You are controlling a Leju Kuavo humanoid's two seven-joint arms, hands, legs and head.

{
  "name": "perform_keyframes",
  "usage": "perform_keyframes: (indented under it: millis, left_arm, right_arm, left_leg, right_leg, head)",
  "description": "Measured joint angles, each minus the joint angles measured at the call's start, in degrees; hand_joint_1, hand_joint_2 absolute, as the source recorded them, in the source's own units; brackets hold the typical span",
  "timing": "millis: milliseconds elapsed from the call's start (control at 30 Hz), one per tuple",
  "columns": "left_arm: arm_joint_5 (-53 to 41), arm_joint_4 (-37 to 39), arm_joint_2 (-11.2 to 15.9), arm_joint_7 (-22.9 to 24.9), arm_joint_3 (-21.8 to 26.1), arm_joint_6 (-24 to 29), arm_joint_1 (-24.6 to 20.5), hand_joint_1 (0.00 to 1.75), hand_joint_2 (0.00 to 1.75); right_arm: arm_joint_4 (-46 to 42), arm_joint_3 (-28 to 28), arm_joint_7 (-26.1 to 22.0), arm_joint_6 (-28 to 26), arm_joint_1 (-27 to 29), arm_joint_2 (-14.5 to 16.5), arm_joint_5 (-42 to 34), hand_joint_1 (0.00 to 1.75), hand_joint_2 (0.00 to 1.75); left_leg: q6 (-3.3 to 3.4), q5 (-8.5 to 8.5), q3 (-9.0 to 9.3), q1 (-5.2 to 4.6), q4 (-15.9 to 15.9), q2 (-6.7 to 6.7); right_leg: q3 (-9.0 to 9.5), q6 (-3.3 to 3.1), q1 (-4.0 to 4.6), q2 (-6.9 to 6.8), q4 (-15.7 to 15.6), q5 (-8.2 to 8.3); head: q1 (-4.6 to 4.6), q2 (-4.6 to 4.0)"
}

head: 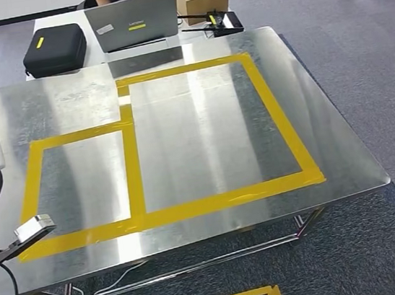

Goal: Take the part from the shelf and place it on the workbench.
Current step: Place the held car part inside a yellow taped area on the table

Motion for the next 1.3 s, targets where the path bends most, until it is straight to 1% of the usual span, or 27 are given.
perform_keyframes:
  millis: [200, 333, 400, 533, 700, 833, 1000, 1300]
  left_arm:
    - [-1.09, 2.83, -0.95, 1.19, -3.62, -3.60, -3.03, 1.75, 1.75]
    - [-1.82, 5.57, -1.70, 1.68, -6.44, -6.91, -5.55, 1.75, 1.75]
    - [-2.21, 7.33, -2.30, 2.03, -8.24, -9.51, -7.21, 1.75, 1.75]
    - [-2.10, 10.85, -3.43, 2.76, -11.85, -16.86, -10.51, 1.75, 1.75]
    - [-1.05, 13.16, -3.99, 3.16, -14.90, -20.76, -13.20, 1.75, 1.75]
    - [0.35, 14.14, -4.05, 3.72, -17.11, -25.15, -15.07, 1.75, 1.75]
    - [1.46, 14.88, -4.04, 4.19, -19.06, -25.83, -16.56, 1.75, 1.75]
    - [2.06, 15.01, -4.04, 4.31, -21.13, -25.09, -16.93, 1.75, 1.75]
  right_arm:
    - [0.48, 0.00, -0.18, -0.37, -0.16, 0.00, 1.50, 0.00, 0.00]
    - [1.11, -0.05, -0.75, -0.63, -0.80, 0.00, 3.34, 0.00, 0.00]
    - [1.58, -0.20, -1.15, -0.84, -1.31, 0.00, 4.39, 0.00, 0.00]
    - [2.67, -0.68, -1.61, -1.38, -2.32, 0.00, 5.81, 0.00, 0.00]
    - [3.85, -1.45, -1.87, -1.62, -2.84, 0.00, 6.61, 0.00, 0.00]
    - [4.57, -2.04, -2.00, -2.01, -3.26, 0.00, 7.22, 0.00, 0.00]
    - [5.21, -2.48, -1.99, -2.52, -3.55, 0.00, 7.27, 0.00, 0.00]
    - [5.68, -2.51, -1.98, -2.58, -3.59, 0.00, 6.95, 0.00, 0.00]
  left_leg:
    - [-0.03, 0.10, 0.02, 0.06, 0.00, 0.05]
    - [-0.04, 0.11, 0.02, 0.13, 0.00, 0.06]
    - [-0.04, 0.11, 0.04, 0.16, 0.00, 0.06]
    - [-0.05, 0.11, 0.06, 0.17, -0.01, 0.08]
    - [-0.05, 0.13, 0.02, 0.16, 0.00, 0.12]
    - [-0.05, 0.12, 0.02, 0.16, 0.01, 0.12]
    - [-0.05, 0.12, 0.02, 0.16, 0.00, 0.12]
    - [-0.05, 0.13, 0.03, 0.17, 0.00, 0.13]
  right_leg:
    - [0.57, 0.01, 0.07, 0.08, 0.16, 0.03]
    - [0.51, 0.01, 0.13, 0.08, 0.16, 0.03]
    - [0.26, -0.01, 0.15, 0.07, 0.16, 0.01]
    - [0.00, -0.05, 0.15, 0.09, 0.16, -0.03]
    - [0.54, -0.02, 0.15, 0.14, 0.18, 0.06]
    - [0.57, -0.03, 0.15, 0.14, 0.18, 0.06]
    - [0.58, -0.03, 0.15, 0.14, 0.18, 0.05]
    - [0.59, -0.03, 0.16, 0.14, 0.19, 0.06]
  head:
    - [-0.01, 0.00]
    - [-0.02, 0.00]
    - [-0.01, 0.00]
    - [0.00, 0.00]
    - [-0.01, 0.00]
    - [0.00, 0.00]
    - [-0.02, 0.00]
    - [0.00, 0.00]
